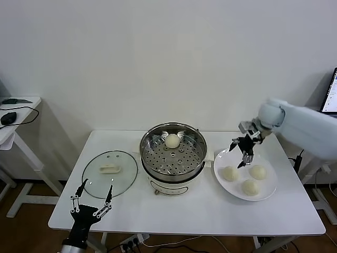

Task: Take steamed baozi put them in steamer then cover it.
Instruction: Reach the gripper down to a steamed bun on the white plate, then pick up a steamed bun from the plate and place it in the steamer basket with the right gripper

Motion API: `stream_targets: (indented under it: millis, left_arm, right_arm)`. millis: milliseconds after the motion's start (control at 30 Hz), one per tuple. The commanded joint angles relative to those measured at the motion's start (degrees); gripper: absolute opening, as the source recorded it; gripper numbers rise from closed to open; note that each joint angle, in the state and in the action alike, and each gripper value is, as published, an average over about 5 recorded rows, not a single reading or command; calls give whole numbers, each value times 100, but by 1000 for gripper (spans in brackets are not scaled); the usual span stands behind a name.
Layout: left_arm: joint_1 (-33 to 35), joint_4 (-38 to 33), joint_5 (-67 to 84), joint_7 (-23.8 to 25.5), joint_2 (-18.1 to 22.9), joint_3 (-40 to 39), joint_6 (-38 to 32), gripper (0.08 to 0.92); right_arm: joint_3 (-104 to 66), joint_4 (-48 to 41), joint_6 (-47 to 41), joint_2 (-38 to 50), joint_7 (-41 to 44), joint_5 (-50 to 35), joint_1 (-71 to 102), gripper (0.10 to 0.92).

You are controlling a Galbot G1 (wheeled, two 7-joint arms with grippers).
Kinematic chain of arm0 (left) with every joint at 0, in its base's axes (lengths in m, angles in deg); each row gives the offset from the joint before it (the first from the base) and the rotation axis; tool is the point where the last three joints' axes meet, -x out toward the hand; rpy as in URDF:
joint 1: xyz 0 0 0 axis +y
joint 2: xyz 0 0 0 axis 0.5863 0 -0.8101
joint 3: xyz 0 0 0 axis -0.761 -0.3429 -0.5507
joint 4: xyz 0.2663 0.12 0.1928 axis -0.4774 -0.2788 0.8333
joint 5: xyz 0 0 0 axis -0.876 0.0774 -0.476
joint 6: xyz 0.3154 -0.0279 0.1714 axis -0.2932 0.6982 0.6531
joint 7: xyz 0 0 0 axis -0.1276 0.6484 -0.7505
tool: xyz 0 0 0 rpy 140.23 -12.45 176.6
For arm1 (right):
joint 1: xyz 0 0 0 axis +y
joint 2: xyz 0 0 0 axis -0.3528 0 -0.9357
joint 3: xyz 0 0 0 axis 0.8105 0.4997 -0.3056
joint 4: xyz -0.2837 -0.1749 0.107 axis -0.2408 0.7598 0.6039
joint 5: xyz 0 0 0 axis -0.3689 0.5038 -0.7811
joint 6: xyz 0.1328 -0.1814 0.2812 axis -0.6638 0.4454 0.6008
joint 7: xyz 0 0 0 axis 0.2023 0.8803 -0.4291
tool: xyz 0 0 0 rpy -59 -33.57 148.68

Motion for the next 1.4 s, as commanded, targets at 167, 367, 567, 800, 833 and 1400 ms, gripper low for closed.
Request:
stream_targets:
  millis: [167,367,567,800,833,1400]
  left_arm:
    - [55,2,-4,-4,20,8,-18,823]
    - [69,24,-5,-4,45,33,-42,823]
    - [67,37,-5,-3,59,45,-58,823]
    - [60,54,-5,-5,54,72,-76,823]
    - [62,55,-4,-5,54,76,-81,823]
    - [36,31,2,-16,28,91,-90,823]
  right_arm:
    - [-425,-558,-251,-208,-518,74,903,823]
    - [-487,-758,-235,-345,-550,101,988,823]
    - [-534,-920,-226,-453,-546,122,1049,823]
    - [-614,-1059,-210,-588,-559,170,1145,808]
    - [-613,-1062,-210,-594,-558,174,1146,801]
    - [-487,-223,-155,-288,794,249,-392,656]
